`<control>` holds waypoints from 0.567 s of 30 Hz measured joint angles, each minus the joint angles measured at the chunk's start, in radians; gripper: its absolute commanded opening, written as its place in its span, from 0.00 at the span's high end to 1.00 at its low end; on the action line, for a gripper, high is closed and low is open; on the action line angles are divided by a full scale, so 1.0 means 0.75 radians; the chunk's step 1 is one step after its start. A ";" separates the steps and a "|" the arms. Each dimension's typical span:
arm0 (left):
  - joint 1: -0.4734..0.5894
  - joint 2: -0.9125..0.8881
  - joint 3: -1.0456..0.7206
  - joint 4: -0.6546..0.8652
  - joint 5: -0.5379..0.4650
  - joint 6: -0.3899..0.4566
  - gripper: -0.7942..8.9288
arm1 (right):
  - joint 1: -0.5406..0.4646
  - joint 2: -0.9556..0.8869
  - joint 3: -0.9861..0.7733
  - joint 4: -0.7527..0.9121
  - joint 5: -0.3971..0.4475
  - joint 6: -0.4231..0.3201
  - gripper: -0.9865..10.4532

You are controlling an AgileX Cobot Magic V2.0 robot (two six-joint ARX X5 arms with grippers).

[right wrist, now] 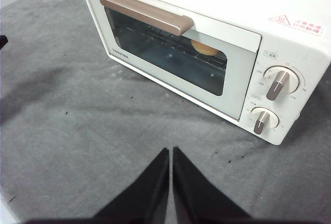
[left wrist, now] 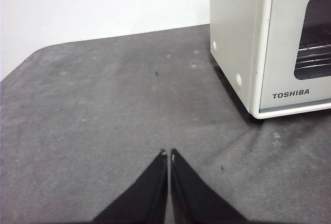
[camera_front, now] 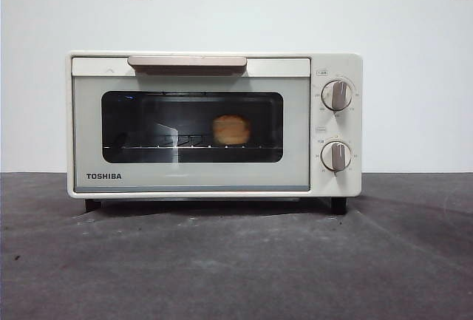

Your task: The left arm flap open the oven, the right arm pick bread and place it into oven, the left arm flap close the oven

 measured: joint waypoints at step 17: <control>0.000 0.000 0.000 0.000 0.000 0.000 0.90 | -0.014 -0.030 -0.001 -0.001 0.054 -0.025 0.91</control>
